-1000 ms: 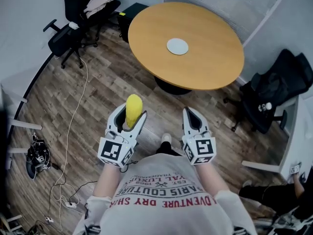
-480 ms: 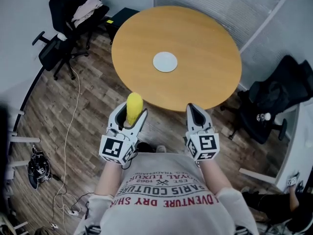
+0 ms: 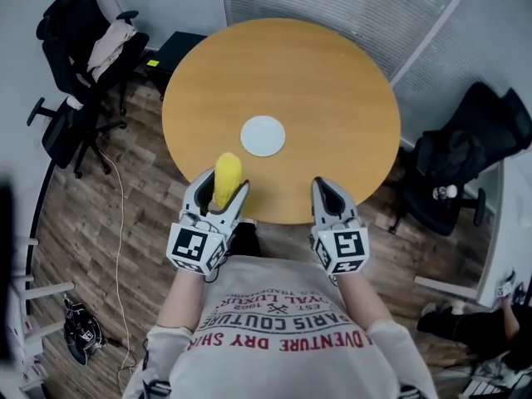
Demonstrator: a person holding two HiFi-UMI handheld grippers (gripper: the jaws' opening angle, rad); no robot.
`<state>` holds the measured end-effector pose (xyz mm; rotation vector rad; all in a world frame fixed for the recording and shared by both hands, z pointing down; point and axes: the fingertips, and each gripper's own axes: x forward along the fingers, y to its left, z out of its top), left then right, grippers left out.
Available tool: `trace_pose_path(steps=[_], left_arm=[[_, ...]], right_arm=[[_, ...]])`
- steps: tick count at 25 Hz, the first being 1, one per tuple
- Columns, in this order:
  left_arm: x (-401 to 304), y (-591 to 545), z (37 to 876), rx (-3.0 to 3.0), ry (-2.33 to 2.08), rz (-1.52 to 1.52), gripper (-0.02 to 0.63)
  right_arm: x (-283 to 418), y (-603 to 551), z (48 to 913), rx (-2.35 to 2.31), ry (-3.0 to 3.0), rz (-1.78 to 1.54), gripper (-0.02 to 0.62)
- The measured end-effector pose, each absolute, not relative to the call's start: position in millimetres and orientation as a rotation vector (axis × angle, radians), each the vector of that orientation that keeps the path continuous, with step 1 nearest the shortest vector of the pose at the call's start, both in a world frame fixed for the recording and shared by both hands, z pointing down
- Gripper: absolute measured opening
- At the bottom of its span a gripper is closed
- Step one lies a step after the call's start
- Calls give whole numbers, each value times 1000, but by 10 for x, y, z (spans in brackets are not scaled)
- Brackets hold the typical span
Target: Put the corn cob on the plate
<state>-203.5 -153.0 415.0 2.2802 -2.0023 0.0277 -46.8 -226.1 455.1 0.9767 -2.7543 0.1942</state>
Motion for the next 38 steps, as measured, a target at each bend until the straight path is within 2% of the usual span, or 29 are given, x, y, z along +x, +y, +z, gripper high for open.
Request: trace_pose_path(steps=[6, 14, 27, 38], left_arm=[[-2411, -2325, 4231, 2402, -1812, 87, 282], [-2625, -3092, 4779, 2503, -1525, 240, 282], [-2372, -3583, 6070, 2450, -1178, 554, 282], [-2150, -3669, 6844, 2288, -968, 798, 282]], right_arm=[[-768, -2788, 4571, 1166, -2681, 230, 29], [-1008, -3288, 4863, 1379, -2546, 322, 29], [-945, -3636, 5390, 1564, -2381, 458, 31], [-1012, -3616, 5607, 1576, -2306, 531, 31]])
